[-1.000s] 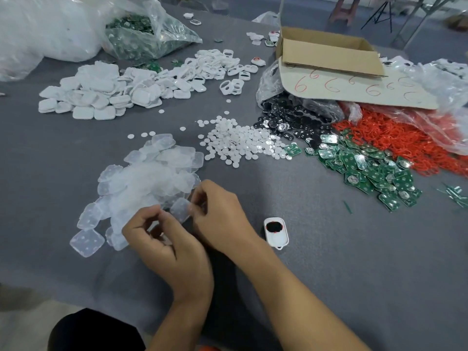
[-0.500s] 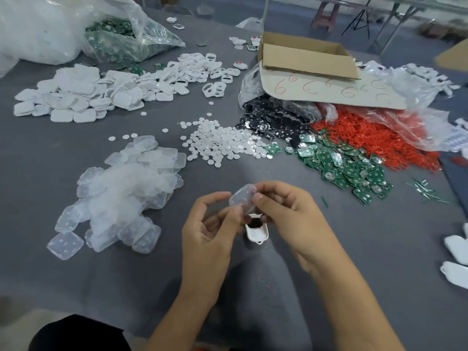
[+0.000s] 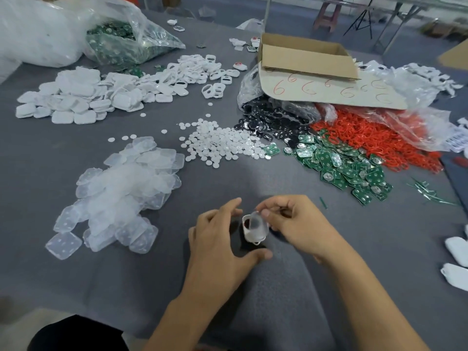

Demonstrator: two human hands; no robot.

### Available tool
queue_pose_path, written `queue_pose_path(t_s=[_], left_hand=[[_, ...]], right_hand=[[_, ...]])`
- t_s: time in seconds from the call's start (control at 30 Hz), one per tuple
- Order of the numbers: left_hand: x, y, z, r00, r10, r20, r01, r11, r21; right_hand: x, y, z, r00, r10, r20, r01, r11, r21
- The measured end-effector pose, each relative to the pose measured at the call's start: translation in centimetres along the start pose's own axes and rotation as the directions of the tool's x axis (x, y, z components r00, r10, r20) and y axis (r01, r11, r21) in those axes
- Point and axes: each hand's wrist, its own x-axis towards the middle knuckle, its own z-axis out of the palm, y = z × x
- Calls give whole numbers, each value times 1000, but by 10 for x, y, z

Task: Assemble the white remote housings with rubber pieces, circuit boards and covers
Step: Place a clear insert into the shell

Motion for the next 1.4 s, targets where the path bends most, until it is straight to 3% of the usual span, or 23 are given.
queue_pose_path(t_s=[0.07, 0.23, 0.33, 0.47, 0.57, 0.67, 0.9, 1.03, 1.3, 1.4], left_hand=[[2, -1, 4, 1000, 17, 3, -17, 998, 69], [2, -4, 8, 999, 30, -38, -28, 998, 56], [1, -4, 7, 998, 42, -46, -39, 997, 60], [2, -4, 7, 999, 30, -42, -27, 998, 58], [2, -5, 8, 999, 21, -49, -18, 999, 51], [3, -7, 10, 999, 15, -50, -13, 999, 38], [3, -6, 9, 997, 41, -65, -35, 995, 88], [2, -5, 8, 996, 61, -67, -52, 991, 124], [1, 0, 5, 996, 73, -53, -65, 989, 134], [0, -1, 4, 998, 62, -12, -60, 989, 136]], right_hand=[[2, 2, 2, 1000, -6, 10, 7, 998, -59], [4, 8, 6, 999, -28, 27, 31, 991, -127], [4, 12, 12, 995, -90, -42, 82, 982, -173], [-4, 18, 15, 986, -111, -123, 98, 989, -111], [-12, 20, 12, 965, -242, -98, 202, 931, -303], [-17, 20, 13, 958, -279, -70, 229, 888, -399], [-19, 26, 27, 951, -210, -227, 128, 936, -329], [-26, 29, 37, 918, -234, -320, 142, 948, -284], [-33, 30, 38, 912, -225, -342, 163, 966, -200], [-31, 36, 18, 836, -182, -517, 127, 982, -140]])
